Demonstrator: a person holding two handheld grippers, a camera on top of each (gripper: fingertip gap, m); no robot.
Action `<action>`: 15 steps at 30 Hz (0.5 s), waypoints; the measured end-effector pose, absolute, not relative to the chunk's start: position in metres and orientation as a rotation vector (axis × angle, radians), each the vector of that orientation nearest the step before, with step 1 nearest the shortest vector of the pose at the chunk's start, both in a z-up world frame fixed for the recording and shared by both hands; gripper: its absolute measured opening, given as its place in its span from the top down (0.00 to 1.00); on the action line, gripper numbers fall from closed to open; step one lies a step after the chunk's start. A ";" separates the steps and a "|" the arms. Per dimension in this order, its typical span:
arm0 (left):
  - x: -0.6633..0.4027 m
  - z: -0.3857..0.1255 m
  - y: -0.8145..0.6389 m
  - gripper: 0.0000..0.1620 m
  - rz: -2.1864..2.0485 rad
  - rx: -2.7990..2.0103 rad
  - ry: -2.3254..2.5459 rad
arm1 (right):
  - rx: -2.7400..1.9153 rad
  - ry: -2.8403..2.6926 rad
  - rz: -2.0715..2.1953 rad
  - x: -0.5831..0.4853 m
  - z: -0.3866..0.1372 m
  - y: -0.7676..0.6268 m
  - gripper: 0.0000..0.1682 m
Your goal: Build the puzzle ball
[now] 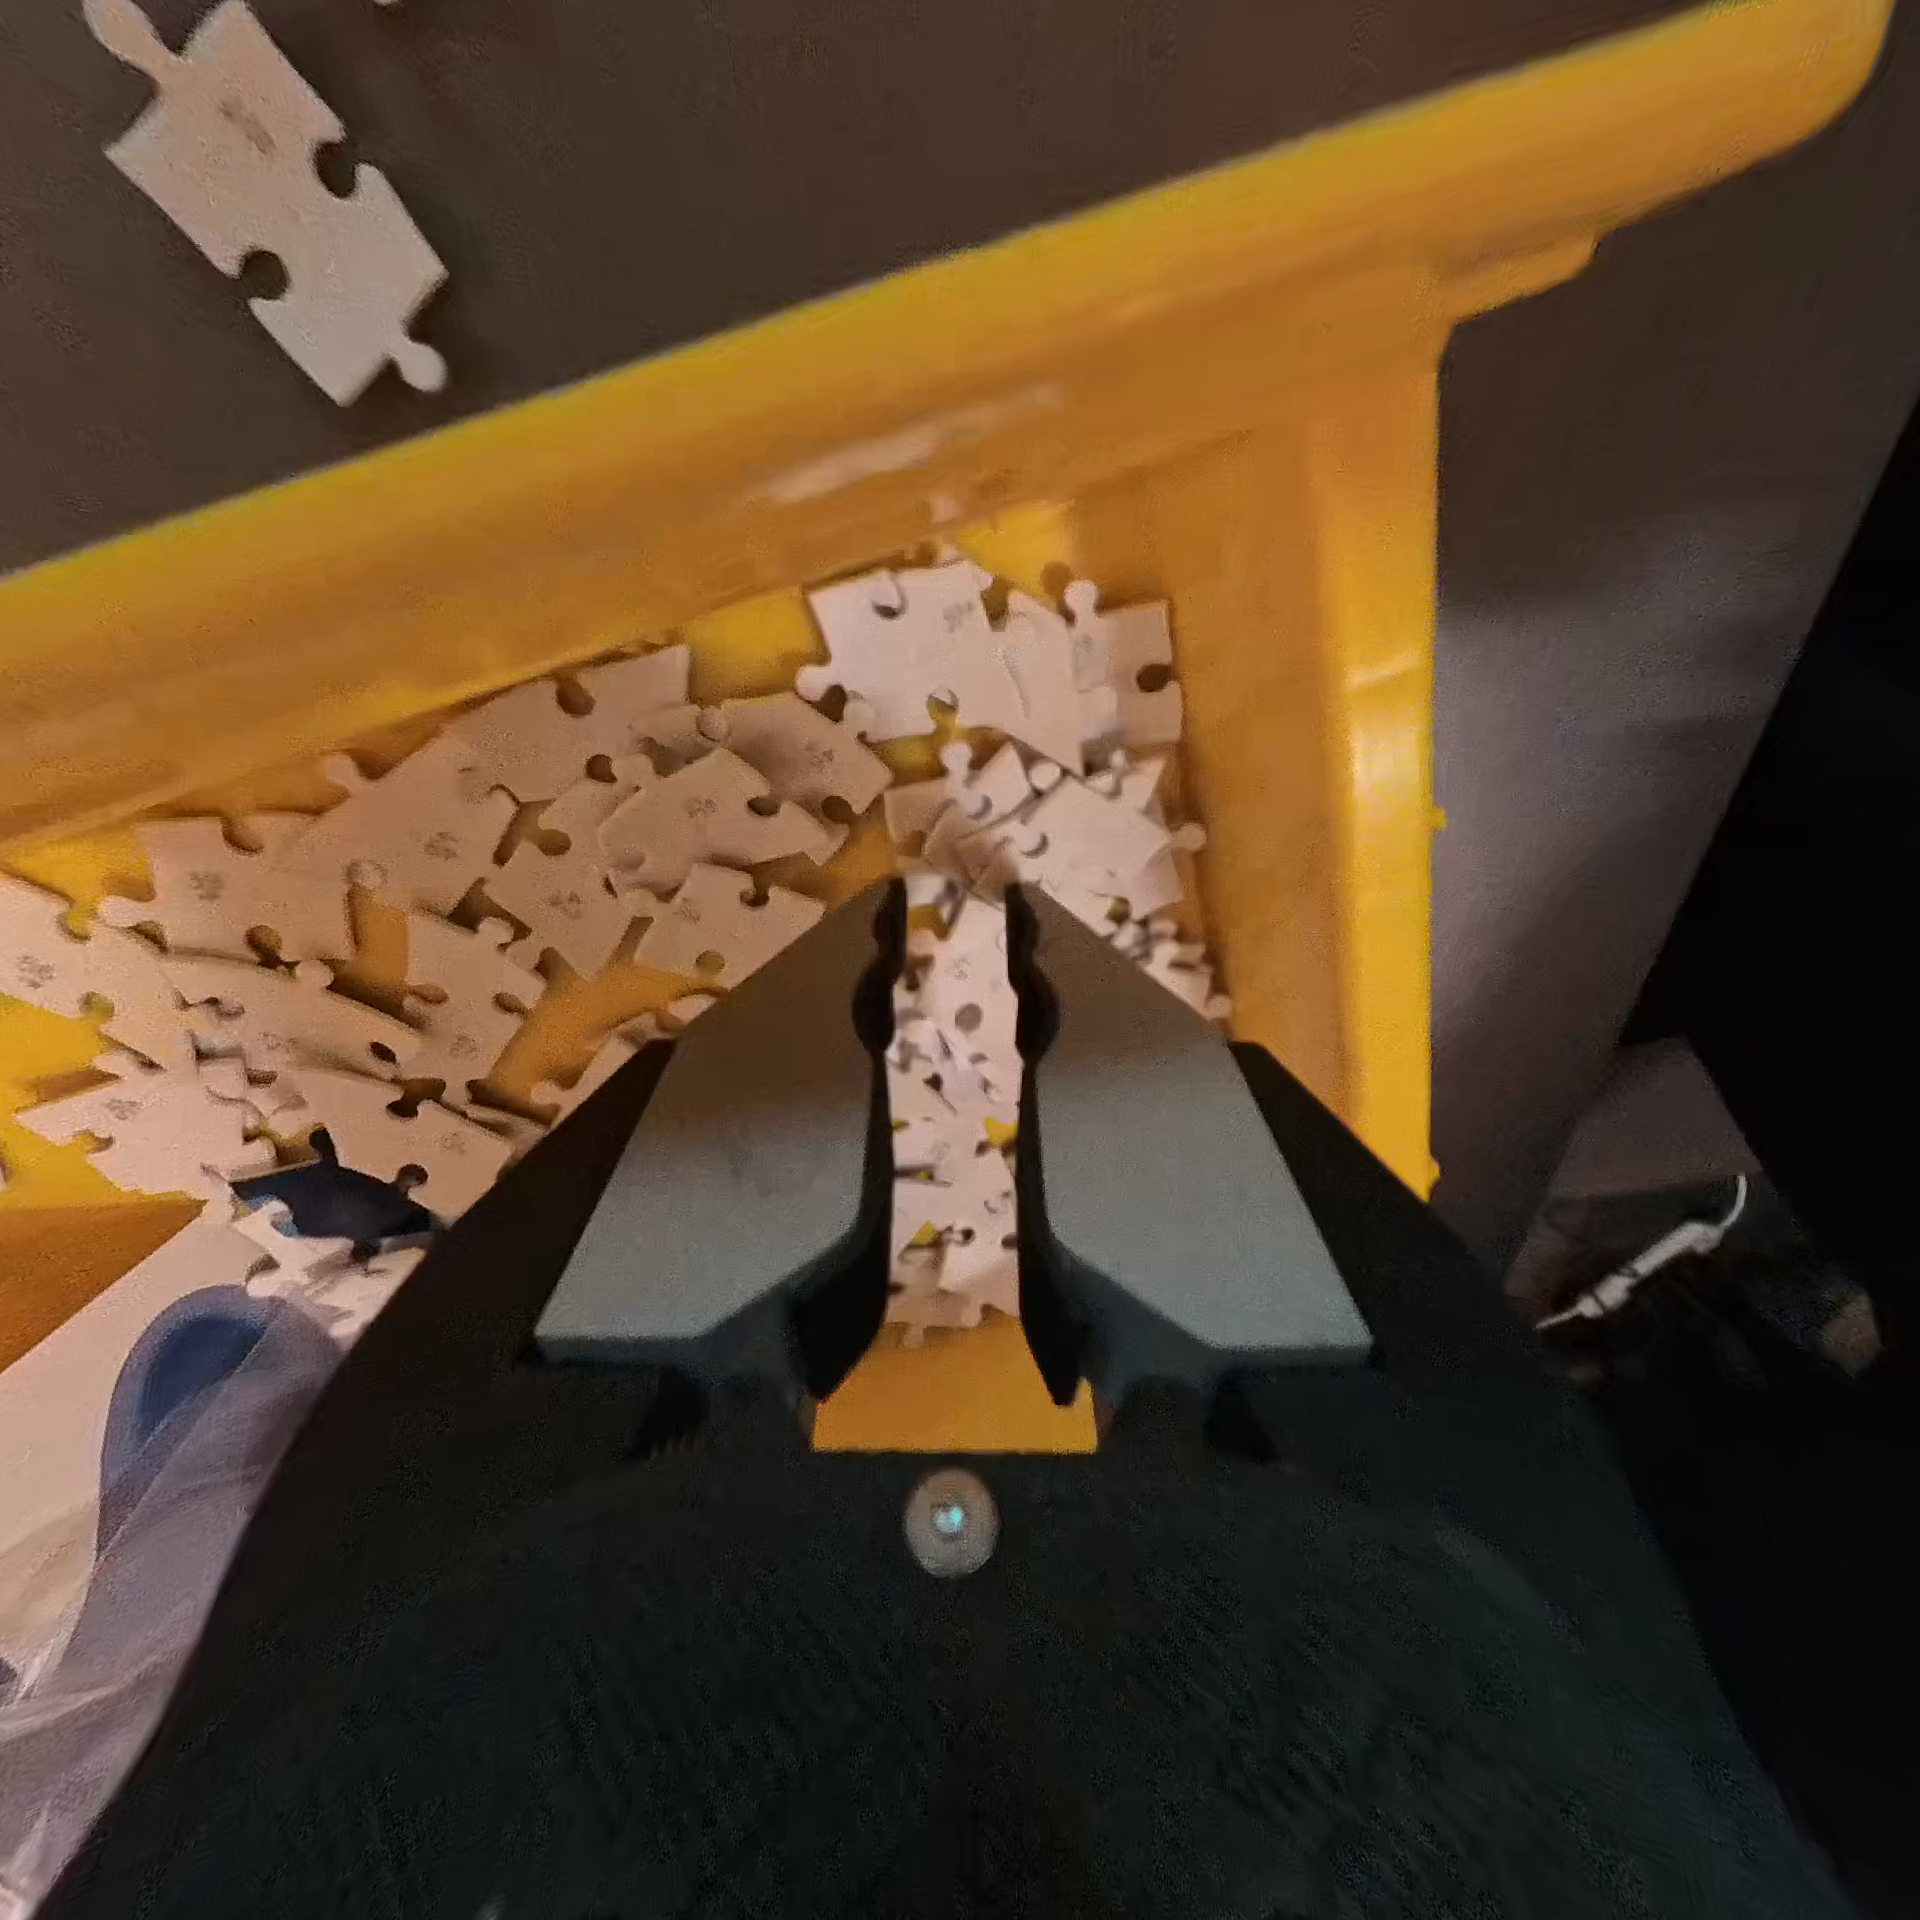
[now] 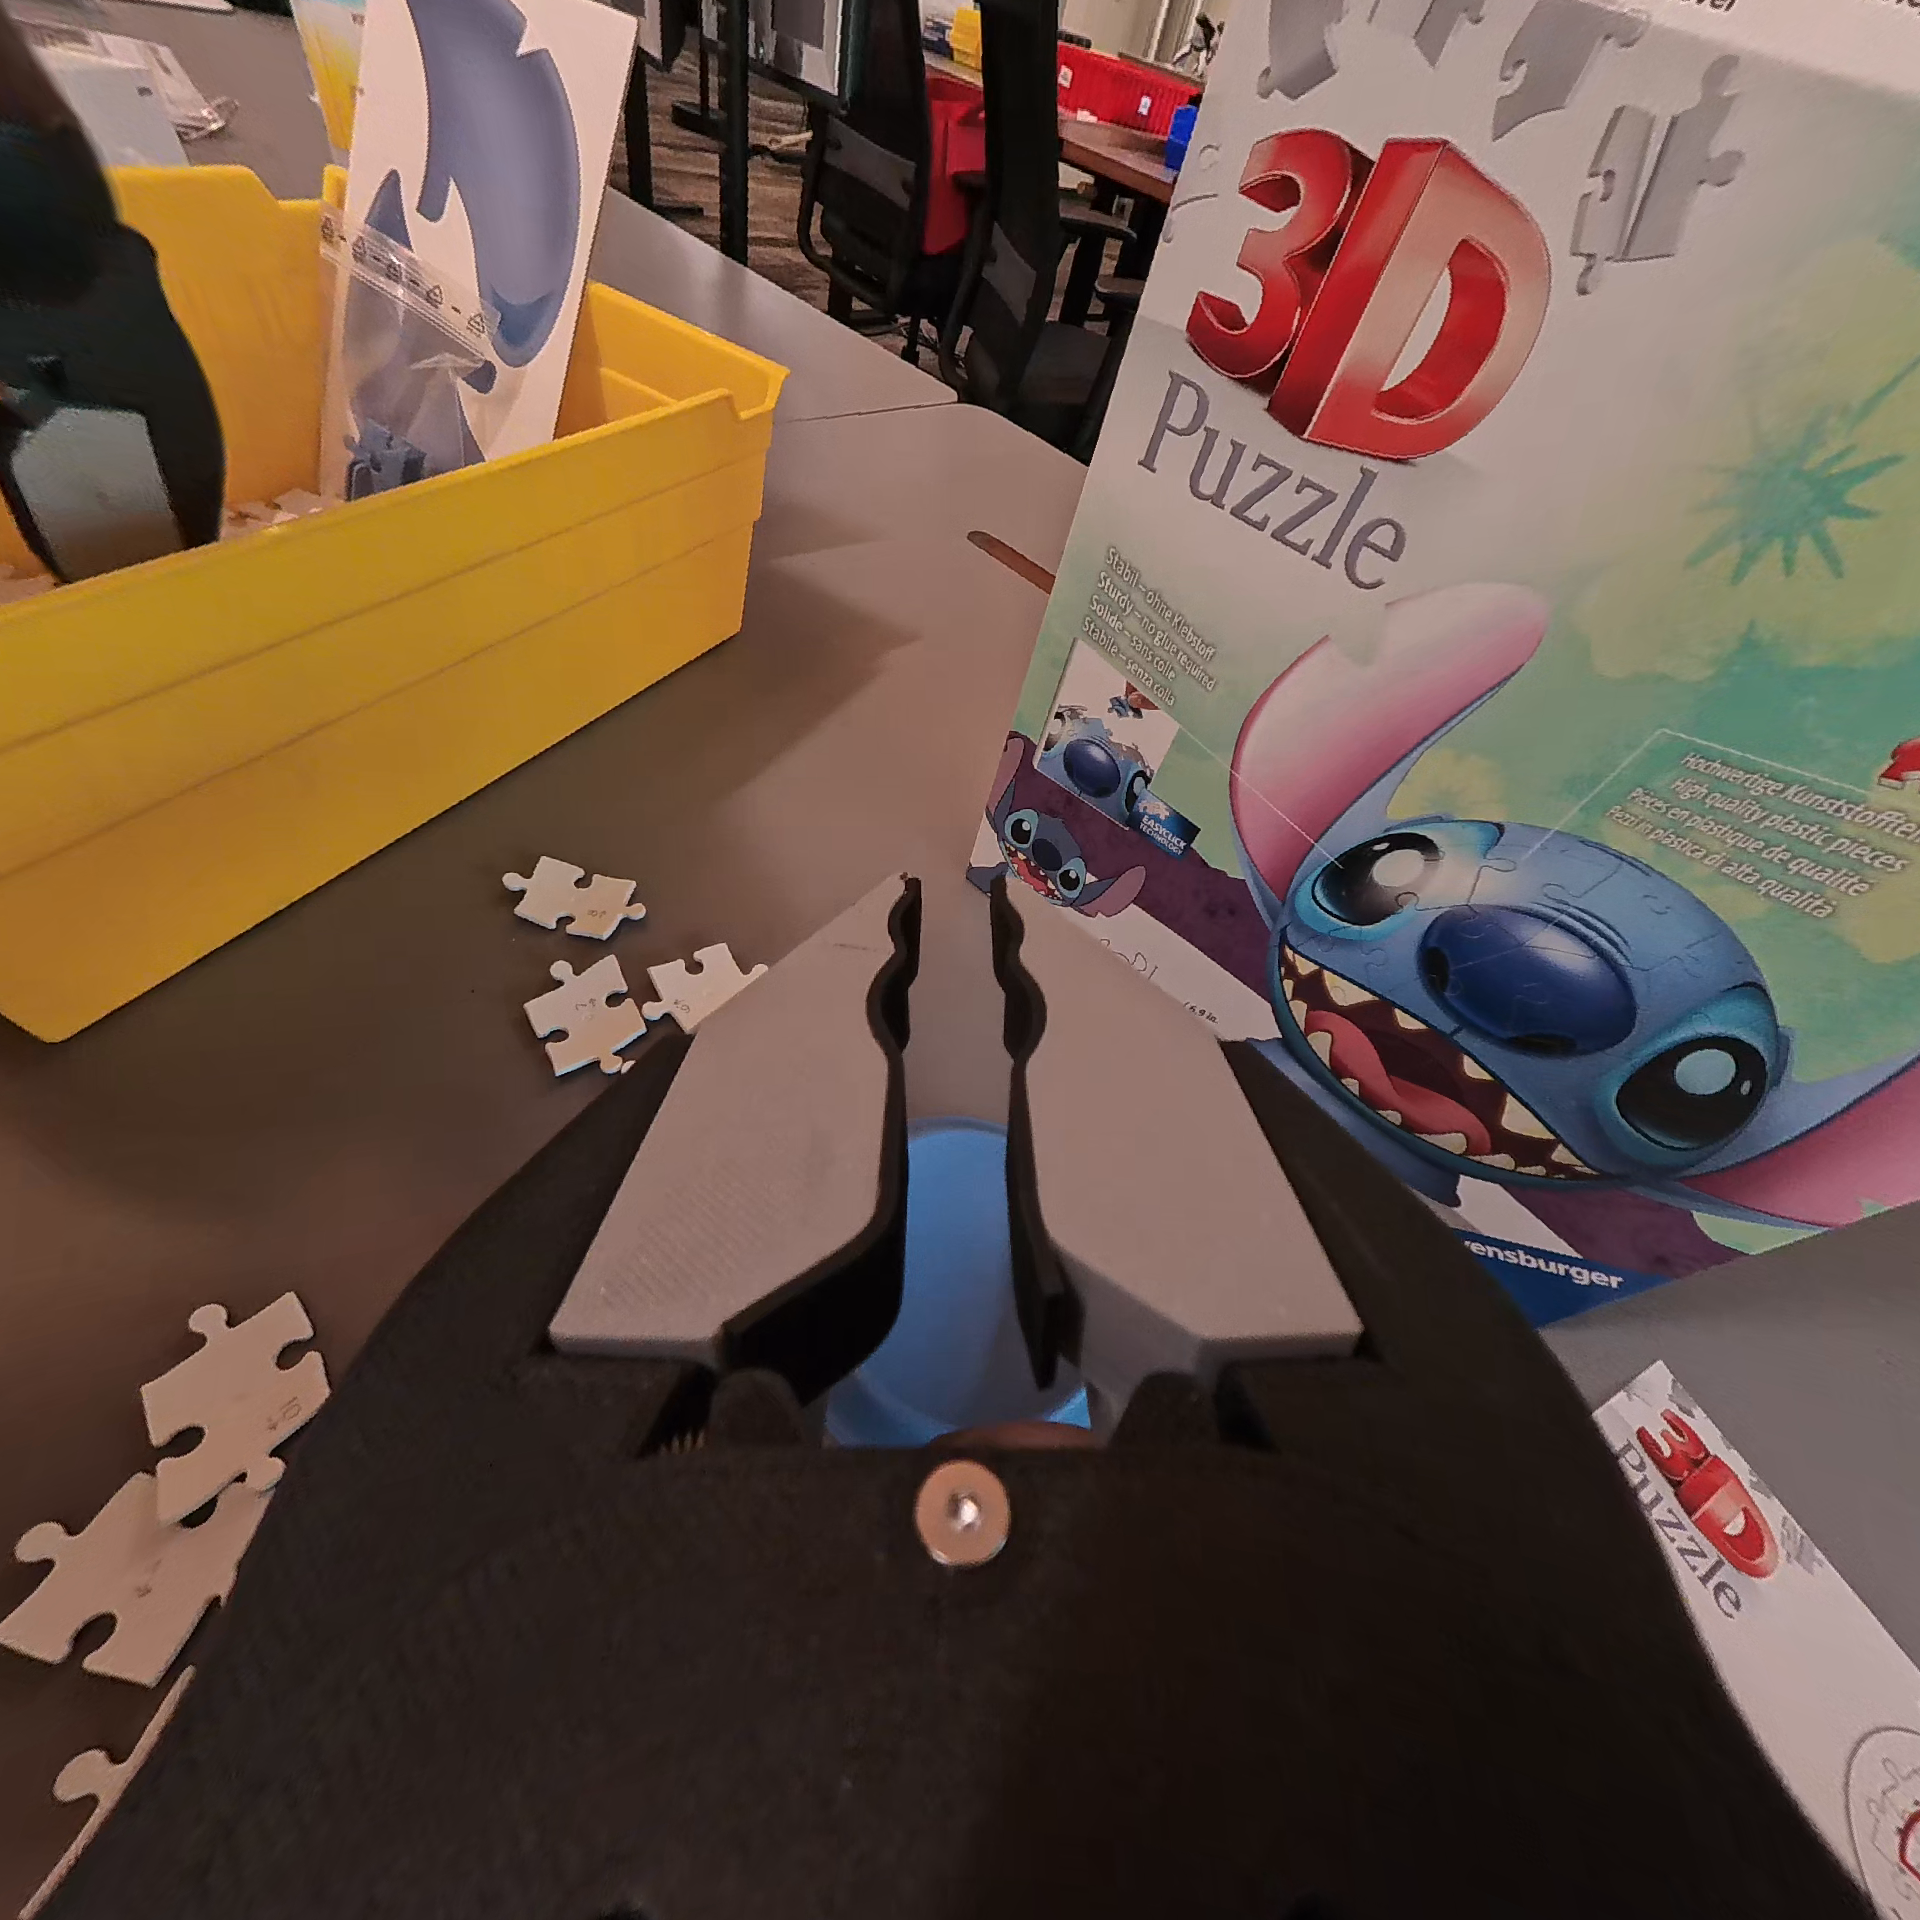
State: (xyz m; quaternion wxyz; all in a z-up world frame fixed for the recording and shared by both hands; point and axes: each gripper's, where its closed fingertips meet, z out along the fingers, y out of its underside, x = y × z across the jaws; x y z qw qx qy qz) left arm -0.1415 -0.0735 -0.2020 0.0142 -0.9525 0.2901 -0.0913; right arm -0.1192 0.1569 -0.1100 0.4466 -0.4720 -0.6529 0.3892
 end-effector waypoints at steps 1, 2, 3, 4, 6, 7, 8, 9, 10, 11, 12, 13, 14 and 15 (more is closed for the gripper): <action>-0.147 -0.203 -0.070 0.88 -0.249 -2.976 0.866 | -1.167 -1.617 0.963 -0.119 -0.110 0.157 0.94; -0.154 -0.203 -0.069 0.83 -0.223 -2.990 0.830 | -1.166 -1.616 0.964 -0.119 -0.109 0.157 0.94; -0.161 -0.204 -0.068 0.86 -0.197 -3.001 0.802 | -1.165 -1.614 0.965 -0.119 -0.109 0.156 0.94; -0.170 -0.206 -0.067 0.91 -0.138 -3.011 0.785 | -1.165 -1.613 0.966 -0.119 -0.109 0.157 0.94; -0.181 -0.207 -0.065 0.90 -0.120 -3.021 0.746 | -1.166 -1.613 0.966 -0.119 -0.109 0.157 0.94; -0.184 -0.207 -0.064 0.92 -0.128 -3.024 0.726 | -1.167 -1.614 0.965 -0.119 -0.109 0.157 0.94; -0.186 -0.207 -0.064 0.94 -0.137 -3.023 0.712 | -1.166 -1.614 0.964 -0.119 -0.109 0.157 0.94; -0.187 -0.207 -0.064 0.95 -0.152 -3.021 0.705 | -1.164 -1.613 0.964 -0.119 -0.109 0.156 0.94; -0.188 -0.207 -0.064 0.94 -0.153 -3.021 0.703 | -1.163 -1.613 0.964 -0.119 -0.108 0.157 0.94; -0.191 -0.207 -0.063 0.92 -0.131 -3.019 0.700 | -1.164 -1.612 0.965 -0.119 -0.108 0.157 0.94; -0.194 -0.207 -0.062 0.90 -0.108 -3.019 0.696 | -1.165 -1.612 0.966 -0.119 -0.108 0.157 0.94; -0.195 -0.207 -0.062 0.90 -0.100 -3.020 0.693 | -1.165 -1.612 0.966 -0.119 -0.108 0.157 0.94; -0.195 -0.206 -0.062 0.90 -0.100 -3.018 0.692 | -1.165 -1.613 0.965 -0.119 -0.108 0.157 0.94; -0.195 -0.205 -0.062 0.90 -0.100 -3.014 0.693 | -1.164 -1.614 0.965 -0.119 -0.109 0.156 0.94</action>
